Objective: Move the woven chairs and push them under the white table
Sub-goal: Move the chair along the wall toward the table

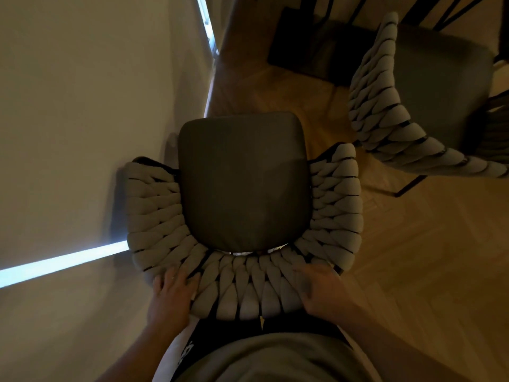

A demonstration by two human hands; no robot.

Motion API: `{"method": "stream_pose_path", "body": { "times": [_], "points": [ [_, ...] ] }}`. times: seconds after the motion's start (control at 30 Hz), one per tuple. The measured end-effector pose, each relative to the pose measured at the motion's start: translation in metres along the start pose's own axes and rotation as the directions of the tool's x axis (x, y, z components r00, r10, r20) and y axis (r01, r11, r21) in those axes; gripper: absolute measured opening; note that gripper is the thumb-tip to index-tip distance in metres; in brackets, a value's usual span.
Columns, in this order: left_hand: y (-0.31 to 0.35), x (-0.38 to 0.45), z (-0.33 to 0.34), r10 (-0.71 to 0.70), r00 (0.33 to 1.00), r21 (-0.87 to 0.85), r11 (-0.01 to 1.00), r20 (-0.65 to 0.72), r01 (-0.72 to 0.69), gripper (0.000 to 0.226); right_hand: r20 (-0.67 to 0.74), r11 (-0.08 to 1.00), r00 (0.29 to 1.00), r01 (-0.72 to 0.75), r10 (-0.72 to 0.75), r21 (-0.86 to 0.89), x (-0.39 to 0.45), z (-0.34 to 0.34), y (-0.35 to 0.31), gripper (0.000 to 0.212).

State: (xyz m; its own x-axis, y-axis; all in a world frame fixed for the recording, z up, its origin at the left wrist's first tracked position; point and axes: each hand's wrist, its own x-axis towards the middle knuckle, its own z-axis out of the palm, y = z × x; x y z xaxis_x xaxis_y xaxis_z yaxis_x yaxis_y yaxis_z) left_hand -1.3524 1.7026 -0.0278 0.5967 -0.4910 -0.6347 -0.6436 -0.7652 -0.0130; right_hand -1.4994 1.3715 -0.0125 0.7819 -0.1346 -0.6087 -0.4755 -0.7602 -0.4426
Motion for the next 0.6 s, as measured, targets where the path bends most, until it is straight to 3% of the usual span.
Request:
{"method": "stream_pose_path", "body": {
  "times": [0.07, 0.13, 0.2, 0.27, 0.33, 0.4, 0.5, 0.6],
  "points": [
    [-0.003, -0.008, -0.001, -0.143, 0.989, -0.174, 0.976, -0.039, 0.134, 0.100, -0.314, 0.977, 0.940, -0.075, 0.136, 0.197, 0.005, -0.005, 0.010, 0.051],
    [-0.009, -0.007, 0.000, -0.388, 0.921, -0.394, 0.851, -0.027, 0.347, 0.099, -0.454, 0.924, 0.814, -0.250, 0.362, 0.289, 0.015, -0.020, 0.017, 0.063],
    [-0.016, 0.001, -0.005, -0.582, 0.813, -0.655, 0.624, -0.025, 0.427, 0.087, -0.357, 0.736, 0.663, -0.465, 0.658, 0.492, 0.027, -0.036, 0.020, 0.077],
    [-0.023, 0.012, -0.006, -0.744, 0.666, -0.873, 0.296, 0.044, 0.388, 0.071, -0.162, 0.465, 0.531, -0.508, 0.832, 0.725, 0.037, -0.045, 0.025, 0.085],
    [-0.028, 0.022, -0.006, -0.771, 0.576, -0.939, -0.082, 0.272, 0.335, 0.054, 0.089, 0.168, 0.502, -0.444, 0.860, 0.880, 0.040, -0.044, 0.026, 0.078],
    [-0.030, 0.030, 0.000, -0.692, 0.583, -0.905, -0.330, 0.426, 0.269, 0.040, 0.221, 0.012, 0.534, -0.398, 0.816, 0.917, 0.037, -0.036, 0.028, 0.063],
    [-0.032, 0.037, 0.014, -0.625, 0.570, -0.836, -0.493, 0.534, 0.241, 0.042, 0.289, -0.091, 0.539, -0.364, 0.791, 0.927, 0.033, -0.018, 0.029, 0.055],
    [-0.032, 0.038, 0.025, -0.642, 0.517, -0.814, -0.533, 0.566, 0.229, 0.048, 0.341, -0.183, 0.474, -0.347, 0.812, 0.920, 0.035, -0.010, 0.028, 0.042]
  ]
}}
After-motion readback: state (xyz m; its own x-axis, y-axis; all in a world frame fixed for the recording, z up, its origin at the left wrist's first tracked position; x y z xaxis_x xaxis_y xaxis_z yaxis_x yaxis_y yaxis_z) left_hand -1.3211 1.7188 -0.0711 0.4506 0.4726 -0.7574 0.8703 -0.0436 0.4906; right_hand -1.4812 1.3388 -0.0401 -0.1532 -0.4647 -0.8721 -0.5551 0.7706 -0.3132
